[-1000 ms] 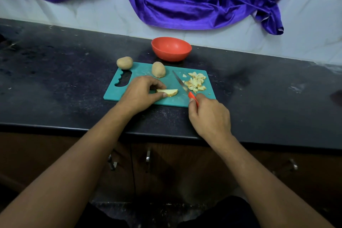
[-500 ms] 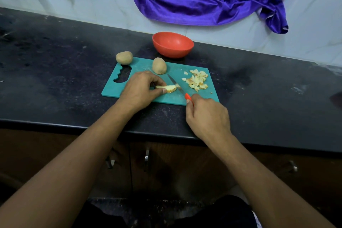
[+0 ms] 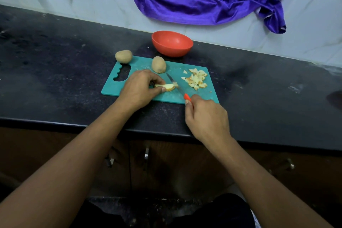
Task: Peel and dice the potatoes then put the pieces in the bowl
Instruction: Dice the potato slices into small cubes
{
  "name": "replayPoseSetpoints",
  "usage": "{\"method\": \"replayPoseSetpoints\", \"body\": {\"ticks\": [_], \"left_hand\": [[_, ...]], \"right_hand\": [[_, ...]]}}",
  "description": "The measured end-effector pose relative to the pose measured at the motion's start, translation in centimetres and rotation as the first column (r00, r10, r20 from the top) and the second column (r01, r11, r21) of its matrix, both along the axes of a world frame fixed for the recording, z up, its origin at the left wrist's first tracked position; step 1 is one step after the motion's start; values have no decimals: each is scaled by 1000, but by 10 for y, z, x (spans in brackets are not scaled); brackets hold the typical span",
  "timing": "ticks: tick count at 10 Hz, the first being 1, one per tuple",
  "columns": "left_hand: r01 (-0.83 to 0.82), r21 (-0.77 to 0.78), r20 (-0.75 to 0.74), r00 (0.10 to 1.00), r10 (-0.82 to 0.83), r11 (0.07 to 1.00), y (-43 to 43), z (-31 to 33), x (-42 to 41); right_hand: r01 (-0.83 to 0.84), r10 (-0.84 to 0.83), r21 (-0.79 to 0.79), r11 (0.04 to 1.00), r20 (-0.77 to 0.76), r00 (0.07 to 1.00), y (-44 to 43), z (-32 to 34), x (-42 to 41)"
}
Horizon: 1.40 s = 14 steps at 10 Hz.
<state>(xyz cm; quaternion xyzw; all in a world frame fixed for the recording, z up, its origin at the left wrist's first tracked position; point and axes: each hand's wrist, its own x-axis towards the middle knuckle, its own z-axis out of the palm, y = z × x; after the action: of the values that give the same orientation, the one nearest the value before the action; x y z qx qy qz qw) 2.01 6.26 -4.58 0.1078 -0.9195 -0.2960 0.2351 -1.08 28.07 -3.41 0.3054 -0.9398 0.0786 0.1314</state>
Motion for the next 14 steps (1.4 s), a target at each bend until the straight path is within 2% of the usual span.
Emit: {"method": "replayPoseSetpoints", "body": {"ticks": [3, 4, 5, 8, 10, 12, 14], "left_hand": [[-5, -10, -6, 1000, 5, 1000, 1, 0, 1], [-8, -9, -9, 1000, 8, 1000, 1, 0, 1], [-9, -16, -4, 1000, 9, 1000, 2, 0, 0], [1, -36, -19, 1000, -2, 999, 1, 0, 1], [-7, -35, -15, 1000, 6, 999, 0, -2, 1], [6, -46, -36, 999, -7, 999, 1, -2, 1], [1, -22, -44, 999, -2, 1000, 1, -1, 2]], "right_hand": [[22, -26, 131, 991, 32, 999, -5, 8, 2], [37, -37, 21, 999, 8, 999, 1, 2, 5], [20, -20, -13, 1000, -13, 1000, 3, -2, 8], [5, -4, 123, 992, -10, 1000, -2, 7, 7], [6, -6, -6, 1000, -16, 1000, 5, -2, 12], [-20, 19, 97, 995, 17, 1000, 0, 5, 10], [-2, 1, 107, 994, 18, 1000, -2, 6, 12]]}}
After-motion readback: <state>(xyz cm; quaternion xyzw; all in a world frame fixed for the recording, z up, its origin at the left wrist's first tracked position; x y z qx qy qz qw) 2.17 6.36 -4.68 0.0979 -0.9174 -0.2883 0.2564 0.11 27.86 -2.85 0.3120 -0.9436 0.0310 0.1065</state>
